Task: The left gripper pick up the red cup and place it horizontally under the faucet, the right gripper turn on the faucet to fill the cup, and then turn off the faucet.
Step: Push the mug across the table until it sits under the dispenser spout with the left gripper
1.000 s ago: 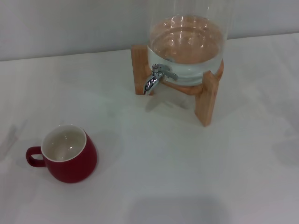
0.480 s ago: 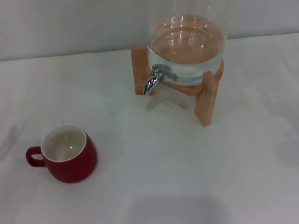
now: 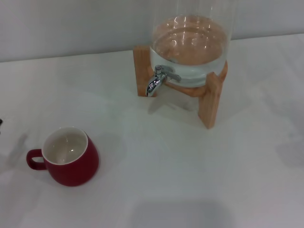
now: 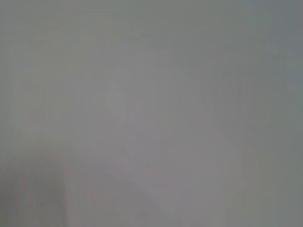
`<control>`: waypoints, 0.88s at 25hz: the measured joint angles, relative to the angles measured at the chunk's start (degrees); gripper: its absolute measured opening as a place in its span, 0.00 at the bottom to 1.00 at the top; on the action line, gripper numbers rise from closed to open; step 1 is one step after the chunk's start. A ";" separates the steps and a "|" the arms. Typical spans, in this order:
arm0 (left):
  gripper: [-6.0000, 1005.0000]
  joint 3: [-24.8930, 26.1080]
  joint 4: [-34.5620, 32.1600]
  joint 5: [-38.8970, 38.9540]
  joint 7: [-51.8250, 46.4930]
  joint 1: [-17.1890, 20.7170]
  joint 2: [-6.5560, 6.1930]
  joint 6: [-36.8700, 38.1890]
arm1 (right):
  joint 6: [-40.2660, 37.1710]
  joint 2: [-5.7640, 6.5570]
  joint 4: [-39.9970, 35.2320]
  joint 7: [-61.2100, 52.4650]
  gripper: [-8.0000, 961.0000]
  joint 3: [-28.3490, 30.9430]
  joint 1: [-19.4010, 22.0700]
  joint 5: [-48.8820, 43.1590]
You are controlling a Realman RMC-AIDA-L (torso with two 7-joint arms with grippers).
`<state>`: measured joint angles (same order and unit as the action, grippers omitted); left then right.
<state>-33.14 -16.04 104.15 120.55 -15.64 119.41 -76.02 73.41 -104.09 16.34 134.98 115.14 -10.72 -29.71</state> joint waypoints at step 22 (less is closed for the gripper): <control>0.87 -1.74 2.79 -4.07 4.03 -0.80 0.13 2.96 | -0.99 0.03 0.00 0.20 0.75 0.63 -0.45 0.01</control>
<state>-34.88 -13.25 100.08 124.59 -16.44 119.55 -73.06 72.41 -104.06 16.34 135.18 115.77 -11.17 -29.70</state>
